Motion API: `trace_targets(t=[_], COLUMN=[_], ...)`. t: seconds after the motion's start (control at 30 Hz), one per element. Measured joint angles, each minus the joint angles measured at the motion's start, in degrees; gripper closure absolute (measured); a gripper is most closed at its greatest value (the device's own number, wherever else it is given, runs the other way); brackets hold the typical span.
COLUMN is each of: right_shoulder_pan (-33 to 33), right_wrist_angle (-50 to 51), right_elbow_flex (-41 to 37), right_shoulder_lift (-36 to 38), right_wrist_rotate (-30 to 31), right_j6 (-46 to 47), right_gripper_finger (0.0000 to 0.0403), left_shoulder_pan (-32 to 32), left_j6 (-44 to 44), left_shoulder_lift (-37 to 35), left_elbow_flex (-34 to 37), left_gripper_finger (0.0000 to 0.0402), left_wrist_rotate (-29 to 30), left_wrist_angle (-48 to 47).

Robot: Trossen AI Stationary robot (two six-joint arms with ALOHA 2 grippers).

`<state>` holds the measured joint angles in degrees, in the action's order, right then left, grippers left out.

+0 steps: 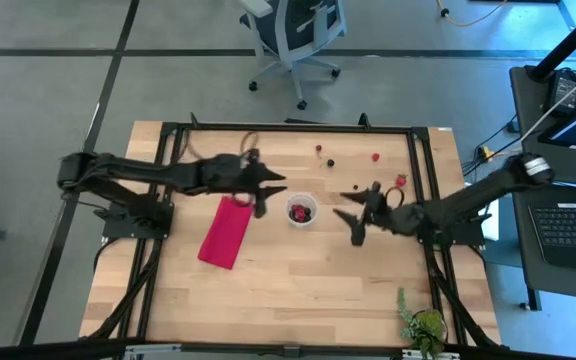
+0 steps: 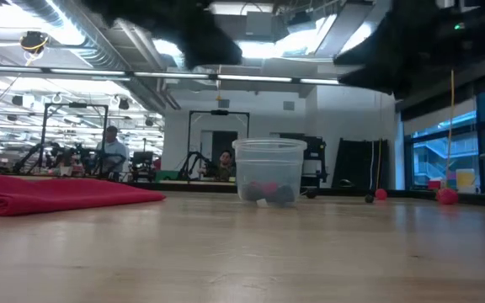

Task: Pick and placing Produce into tupperware
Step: Put the blueberries into the transparent bin

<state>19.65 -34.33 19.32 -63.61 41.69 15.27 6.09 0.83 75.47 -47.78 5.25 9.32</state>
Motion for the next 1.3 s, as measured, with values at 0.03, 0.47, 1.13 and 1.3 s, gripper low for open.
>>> trace_targets(t=[0.03, 0.47, 1.13, 1.3], right_shoulder_pan=[-1.81, -23.23, -34.07, -35.67], right_wrist_angle=[8.57, 73.78, 66.56, 64.18], right_elbow_flex=[1.17, 21.21, 20.64, 20.64], right_shoulder_lift=[2.95, 9.12, -12.02, -16.85], right_wrist_rotate=[-0.74, -10.38, -22.50, -23.76], right_j6=[2.48, 27.43, 26.17, 24.89], right_gripper_finger=[0.0139, 0.0139, 0.0139, 0.0139], left_shoulder_pan=[0.01, 0.83, 0.76, 0.76], left_j6=[0.15, 7.12, 9.13, 9.47], left_shoulder_lift=[-1.96, -12.31, -13.06, -15.23], left_elbow_flex=[3.51, 27.30, 32.19, 36.91], left_gripper_finger=[0.0278, 0.0278, 0.0278, 0.0278], left_wrist_rotate=[0.01, 0.30, 0.23, 0.24], left_wrist_angle=[3.13, 24.31, 27.12, 31.22])
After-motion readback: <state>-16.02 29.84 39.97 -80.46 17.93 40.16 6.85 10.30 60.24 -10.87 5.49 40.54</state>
